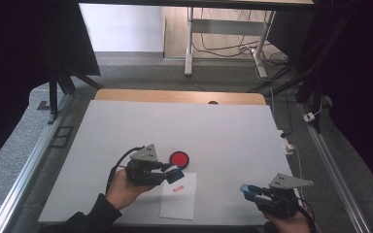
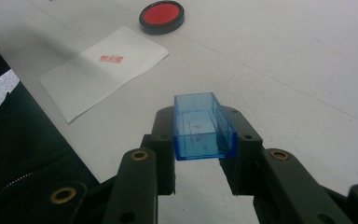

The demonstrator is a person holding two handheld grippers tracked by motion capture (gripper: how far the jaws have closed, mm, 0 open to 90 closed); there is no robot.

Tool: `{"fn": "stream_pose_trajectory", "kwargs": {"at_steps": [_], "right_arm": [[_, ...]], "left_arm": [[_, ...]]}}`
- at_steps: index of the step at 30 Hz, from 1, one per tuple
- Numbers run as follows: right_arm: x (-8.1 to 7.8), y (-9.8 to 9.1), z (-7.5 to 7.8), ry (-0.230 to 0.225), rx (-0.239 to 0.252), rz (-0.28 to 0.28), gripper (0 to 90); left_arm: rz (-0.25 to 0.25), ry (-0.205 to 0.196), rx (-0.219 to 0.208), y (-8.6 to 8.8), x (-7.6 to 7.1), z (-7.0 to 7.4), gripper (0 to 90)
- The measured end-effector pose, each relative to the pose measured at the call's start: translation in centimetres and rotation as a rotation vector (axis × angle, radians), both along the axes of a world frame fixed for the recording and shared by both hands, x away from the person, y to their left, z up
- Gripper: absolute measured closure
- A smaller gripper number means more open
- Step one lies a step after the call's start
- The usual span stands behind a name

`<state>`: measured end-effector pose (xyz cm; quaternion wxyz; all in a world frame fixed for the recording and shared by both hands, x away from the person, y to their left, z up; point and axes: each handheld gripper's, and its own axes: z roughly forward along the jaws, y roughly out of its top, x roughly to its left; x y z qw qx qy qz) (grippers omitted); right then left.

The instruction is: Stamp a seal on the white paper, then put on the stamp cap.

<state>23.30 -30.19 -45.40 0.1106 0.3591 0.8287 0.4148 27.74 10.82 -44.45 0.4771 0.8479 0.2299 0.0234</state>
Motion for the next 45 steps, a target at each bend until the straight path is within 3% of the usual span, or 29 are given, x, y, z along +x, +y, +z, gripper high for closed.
{"fn": "stream_pose_trajectory", "kwargs": {"at_steps": [7,18,27,33,45], "right_arm": [[0.0,0.0,0.0,0.004,-0.004,0.003,68.3],[-0.1,-0.1,0.3,-0.015,0.015,0.002,68.3],[-0.1,0.7,0.6,-0.022,0.034,0.048,68.4],[0.4,1.4,0.6,0.023,0.074,0.102,68.4],[0.8,3.6,1.2,-0.025,0.102,0.206,68.4]], "left_arm": [[-0.007,-0.009,-0.029,0.6,-0.3,0.7,69.6],[-0.026,-0.024,-0.023,0.6,-0.4,0.8,69.6],[-0.044,-0.04,-0.021,0.5,-0.5,0.8,69.6],[-0.06,-0.044,-0.02,0.5,-0.4,0.7,69.6],[-0.082,-0.044,-0.029,0.5,-0.4,0.8,69.6]]}}
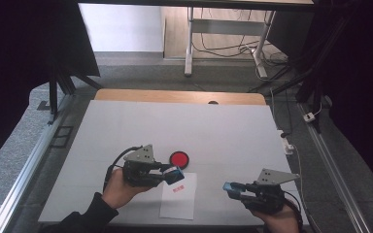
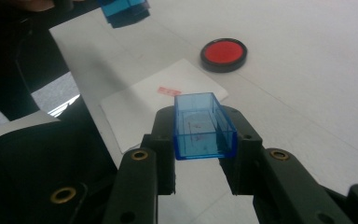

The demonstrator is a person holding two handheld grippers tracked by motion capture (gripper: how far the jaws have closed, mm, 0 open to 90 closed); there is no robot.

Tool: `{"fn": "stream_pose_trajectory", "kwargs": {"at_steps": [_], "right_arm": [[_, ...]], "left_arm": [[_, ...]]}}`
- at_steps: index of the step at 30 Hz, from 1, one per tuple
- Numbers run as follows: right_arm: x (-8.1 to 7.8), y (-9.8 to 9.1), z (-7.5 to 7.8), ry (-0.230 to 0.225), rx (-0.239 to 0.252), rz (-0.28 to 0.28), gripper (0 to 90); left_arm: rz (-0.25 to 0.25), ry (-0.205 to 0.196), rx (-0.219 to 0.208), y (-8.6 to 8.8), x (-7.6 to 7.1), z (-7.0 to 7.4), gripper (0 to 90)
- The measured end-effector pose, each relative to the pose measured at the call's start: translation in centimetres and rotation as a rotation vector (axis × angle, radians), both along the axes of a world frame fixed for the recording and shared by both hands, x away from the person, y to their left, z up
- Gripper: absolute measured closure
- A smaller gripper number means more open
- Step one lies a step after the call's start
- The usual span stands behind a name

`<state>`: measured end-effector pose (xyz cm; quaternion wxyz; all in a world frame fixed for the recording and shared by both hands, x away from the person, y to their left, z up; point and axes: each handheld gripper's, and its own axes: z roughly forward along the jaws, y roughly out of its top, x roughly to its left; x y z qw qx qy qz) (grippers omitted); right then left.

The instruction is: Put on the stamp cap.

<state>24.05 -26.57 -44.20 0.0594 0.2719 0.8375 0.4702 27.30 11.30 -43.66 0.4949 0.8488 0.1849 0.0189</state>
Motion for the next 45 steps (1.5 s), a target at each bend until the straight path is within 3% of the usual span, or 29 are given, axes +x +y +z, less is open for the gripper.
{"fn": "stream_pose_trajectory", "kwargs": {"at_steps": [4,9,16,19,25,35,45], "right_arm": [[0.0,0.7,0.0,-0.025,-0.017,0.062,68.5],[0.1,1.9,0.0,-0.052,-0.028,0.082,68.4],[1.0,3.5,-0.5,0.012,0.012,0.158,68.5],[1.2,4.1,-0.6,0.011,0.015,0.18,68.5],[1.9,5.1,-0.7,0.033,0.069,0.24,68.5],[2.7,7.2,-1.2,0.018,0.067,0.327,68.5],[3.7,8.8,-1.9,0.044,0.087,0.394,68.6]], "left_arm": [[-0.008,0.004,-0.006,0.0,0.1,-0.1,69.6],[-0.021,0.002,-0.005,-0.1,0.0,-0.1,69.6],[-0.039,0.008,-0.013,-0.1,0.1,0.0,69.6],[-0.049,0.007,-0.014,-0.1,0.1,0.0,69.6],[-0.073,-0.007,-0.018,-0.2,0.0,0.1,69.6],[-0.099,-0.022,-0.026,-0.2,-0.1,0.3,69.7],[-0.126,-0.023,-0.047,-0.3,-0.2,0.4,69.7]]}}
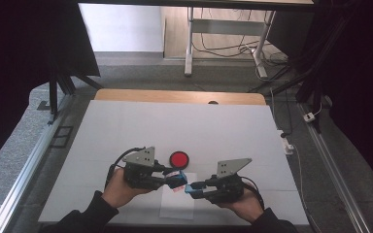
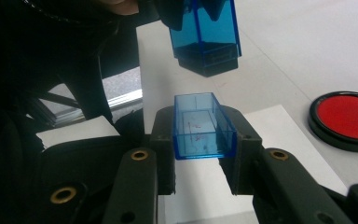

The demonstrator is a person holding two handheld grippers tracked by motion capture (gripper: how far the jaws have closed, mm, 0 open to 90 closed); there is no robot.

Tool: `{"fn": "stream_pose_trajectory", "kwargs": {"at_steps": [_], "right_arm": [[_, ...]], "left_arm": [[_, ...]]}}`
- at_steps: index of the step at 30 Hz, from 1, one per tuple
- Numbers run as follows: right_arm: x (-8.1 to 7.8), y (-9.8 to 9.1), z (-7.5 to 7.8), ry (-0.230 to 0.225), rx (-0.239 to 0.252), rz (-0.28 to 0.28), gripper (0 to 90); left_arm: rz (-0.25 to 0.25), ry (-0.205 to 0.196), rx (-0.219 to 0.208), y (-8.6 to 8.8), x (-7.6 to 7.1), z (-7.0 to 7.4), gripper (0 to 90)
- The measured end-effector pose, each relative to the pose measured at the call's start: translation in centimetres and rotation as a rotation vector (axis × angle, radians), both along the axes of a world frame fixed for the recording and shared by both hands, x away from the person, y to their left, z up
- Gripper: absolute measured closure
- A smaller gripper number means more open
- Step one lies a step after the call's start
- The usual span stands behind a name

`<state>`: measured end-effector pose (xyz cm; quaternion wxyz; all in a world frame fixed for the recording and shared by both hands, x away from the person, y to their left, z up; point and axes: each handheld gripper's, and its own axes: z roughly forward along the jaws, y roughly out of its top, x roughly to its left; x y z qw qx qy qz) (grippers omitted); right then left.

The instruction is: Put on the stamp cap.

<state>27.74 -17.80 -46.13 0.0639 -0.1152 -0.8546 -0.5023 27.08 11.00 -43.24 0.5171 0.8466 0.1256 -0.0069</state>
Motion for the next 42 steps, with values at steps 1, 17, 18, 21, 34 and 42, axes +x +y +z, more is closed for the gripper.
{"fn": "stream_pose_trajectory", "kwargs": {"at_steps": [1,17,18,21,34,42], "right_arm": [[0.1,0.2,-0.1,0.003,0.0,0.005,68.6],[1.2,2.4,-1.0,0.036,0.022,0.117,68.6],[1.2,2.6,-1.0,0.035,0.021,0.12,68.6],[1.3,2.8,-1.0,0.035,0.019,0.13,68.6],[1.4,3.0,-0.9,0.037,0.028,0.145,68.6],[1.3,3.0,-0.9,0.04,0.029,0.156,68.6]], "left_arm": [[-0.004,0.0,-0.002,0.0,0.0,0.1,69.7],[-0.052,-0.041,-0.009,-0.3,-0.5,0.4,69.7],[-0.055,-0.041,-0.009,-0.3,-0.5,0.4,69.7],[-0.062,-0.043,-0.005,-0.4,-0.5,0.3,69.8],[-0.077,-0.032,-0.003,-0.4,-0.4,0.1,69.8],[-0.102,-0.031,0.003,-0.5,-0.5,0.0,69.8]]}}
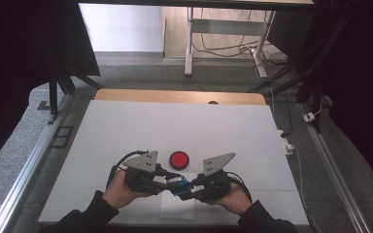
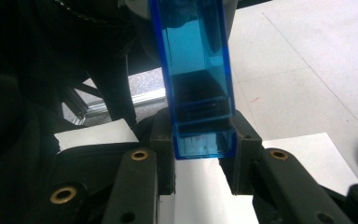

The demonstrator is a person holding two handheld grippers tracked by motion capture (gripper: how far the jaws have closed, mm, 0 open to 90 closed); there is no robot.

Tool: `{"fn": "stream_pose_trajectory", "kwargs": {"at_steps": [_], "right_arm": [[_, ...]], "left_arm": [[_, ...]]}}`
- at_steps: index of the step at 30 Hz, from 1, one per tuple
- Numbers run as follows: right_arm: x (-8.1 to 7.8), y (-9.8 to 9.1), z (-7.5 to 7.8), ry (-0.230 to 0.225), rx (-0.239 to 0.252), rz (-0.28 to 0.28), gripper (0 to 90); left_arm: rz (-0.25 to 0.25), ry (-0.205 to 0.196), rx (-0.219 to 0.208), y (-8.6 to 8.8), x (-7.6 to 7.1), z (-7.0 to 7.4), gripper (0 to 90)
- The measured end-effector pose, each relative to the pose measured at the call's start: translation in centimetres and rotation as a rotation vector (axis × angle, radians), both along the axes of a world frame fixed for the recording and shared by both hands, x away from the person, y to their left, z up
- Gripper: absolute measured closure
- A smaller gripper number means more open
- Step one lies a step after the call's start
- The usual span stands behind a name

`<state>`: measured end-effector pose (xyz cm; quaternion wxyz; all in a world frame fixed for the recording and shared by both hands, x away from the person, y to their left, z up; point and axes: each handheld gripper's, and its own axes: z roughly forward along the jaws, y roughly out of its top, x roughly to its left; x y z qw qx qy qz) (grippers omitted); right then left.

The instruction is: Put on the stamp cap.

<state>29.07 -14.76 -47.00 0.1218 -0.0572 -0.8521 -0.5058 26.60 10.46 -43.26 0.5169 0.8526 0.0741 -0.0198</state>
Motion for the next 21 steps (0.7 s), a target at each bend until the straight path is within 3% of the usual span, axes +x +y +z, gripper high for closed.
{"fn": "stream_pose_trajectory", "kwargs": {"at_steps": [4,21], "right_arm": [[-0.1,0.1,0.0,-0.003,-0.002,0.005,68.6],[-0.2,-0.2,0.5,-0.04,0.019,0.023,69.0]], "left_arm": [[-0.007,0.001,0.002,-0.1,0.0,-0.1,69.8],[-0.029,0.077,-0.094,0.3,0.6,-1.1,69.7]]}}
